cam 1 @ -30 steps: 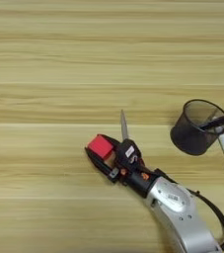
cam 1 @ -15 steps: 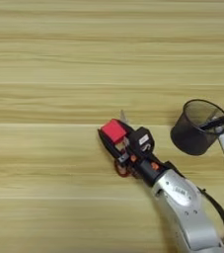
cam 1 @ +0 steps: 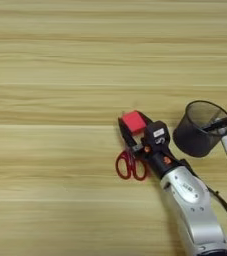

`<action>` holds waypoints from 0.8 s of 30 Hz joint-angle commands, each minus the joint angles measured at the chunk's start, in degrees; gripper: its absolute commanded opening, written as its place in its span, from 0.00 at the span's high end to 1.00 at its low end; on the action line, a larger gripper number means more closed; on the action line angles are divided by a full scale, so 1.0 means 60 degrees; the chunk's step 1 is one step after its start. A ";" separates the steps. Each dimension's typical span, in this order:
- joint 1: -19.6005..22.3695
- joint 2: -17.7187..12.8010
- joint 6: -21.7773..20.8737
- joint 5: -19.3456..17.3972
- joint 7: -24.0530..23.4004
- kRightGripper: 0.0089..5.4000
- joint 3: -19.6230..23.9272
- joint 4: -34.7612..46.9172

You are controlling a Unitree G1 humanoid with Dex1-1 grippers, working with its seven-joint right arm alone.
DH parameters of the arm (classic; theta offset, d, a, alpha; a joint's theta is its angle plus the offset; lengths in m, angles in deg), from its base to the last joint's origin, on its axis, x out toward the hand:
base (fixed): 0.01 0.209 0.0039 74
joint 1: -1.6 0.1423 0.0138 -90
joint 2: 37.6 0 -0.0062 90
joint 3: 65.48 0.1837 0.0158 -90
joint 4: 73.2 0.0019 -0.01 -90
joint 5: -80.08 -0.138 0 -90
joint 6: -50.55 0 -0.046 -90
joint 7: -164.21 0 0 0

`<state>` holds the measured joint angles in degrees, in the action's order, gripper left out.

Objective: Move the objects on the table

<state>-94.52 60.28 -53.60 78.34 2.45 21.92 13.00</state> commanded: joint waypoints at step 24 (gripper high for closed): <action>0.0610 0.0069 0.0975 0.0016 -0.1328 0.59 0.0704 0.0096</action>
<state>-93.92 61.00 -47.38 78.97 -5.14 25.44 11.67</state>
